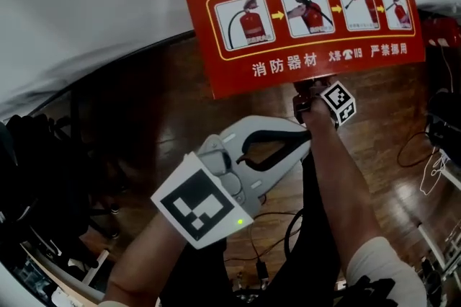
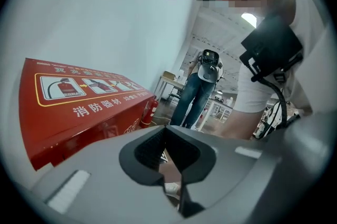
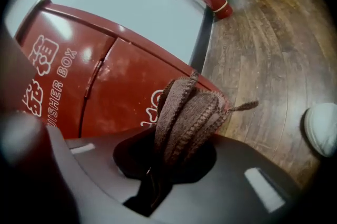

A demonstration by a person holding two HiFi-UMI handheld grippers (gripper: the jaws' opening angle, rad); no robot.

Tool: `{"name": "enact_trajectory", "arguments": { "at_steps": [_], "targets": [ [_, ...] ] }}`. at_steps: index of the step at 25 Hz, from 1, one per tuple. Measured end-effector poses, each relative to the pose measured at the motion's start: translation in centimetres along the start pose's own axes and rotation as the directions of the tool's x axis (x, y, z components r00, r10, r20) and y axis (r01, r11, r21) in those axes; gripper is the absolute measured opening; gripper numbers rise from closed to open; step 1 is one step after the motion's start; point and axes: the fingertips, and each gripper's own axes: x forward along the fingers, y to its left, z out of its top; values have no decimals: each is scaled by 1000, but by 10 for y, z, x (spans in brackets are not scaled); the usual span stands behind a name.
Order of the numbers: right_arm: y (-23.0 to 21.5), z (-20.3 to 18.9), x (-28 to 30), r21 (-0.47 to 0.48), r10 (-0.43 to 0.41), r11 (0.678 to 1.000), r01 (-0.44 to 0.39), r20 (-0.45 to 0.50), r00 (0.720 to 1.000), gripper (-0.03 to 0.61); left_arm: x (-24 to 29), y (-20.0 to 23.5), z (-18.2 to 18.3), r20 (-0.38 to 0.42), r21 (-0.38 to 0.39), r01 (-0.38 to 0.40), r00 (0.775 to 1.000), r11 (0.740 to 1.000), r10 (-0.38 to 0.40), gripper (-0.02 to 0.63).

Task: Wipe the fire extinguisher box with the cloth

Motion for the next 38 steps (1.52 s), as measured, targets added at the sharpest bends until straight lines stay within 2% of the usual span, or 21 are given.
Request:
{"name": "enact_trajectory", "arguments": {
  "at_steps": [4,8,13,16,19,22,28,38],
  "targets": [
    [11,-3,-8,-13,5,1000,-5,-20,1000,46,-5,-2,2,-4,21,9,1000,1000,-9,-2],
    [64,-6,-45,-9,79,997,-79,9,997,46,-19,-15,17,14,27,7,1000,1000,-7,-2],
    [169,-23,-109,69,229,970,-234,64,971,46,-49,-39,35,24,24,-1,1000,1000,1,-2],
    [211,-37,-138,135,269,950,-281,97,958,46,-71,-55,49,52,11,-9,999,1000,9,-2],
    [232,-45,-140,192,283,932,-307,142,949,46,-89,-61,59,54,22,-21,998,1000,20,-2],
    [229,-54,-125,220,267,931,-292,136,954,46,-97,-58,60,51,25,-56,997,998,55,-2],
    [184,-73,-79,199,186,961,-194,54,981,46,-92,-32,42,51,-28,-132,990,991,133,-2],
    [106,-94,-26,162,106,982,-97,-48,993,46,-71,-7,14,57,-63,-153,986,986,156,-2]
  ]
}}
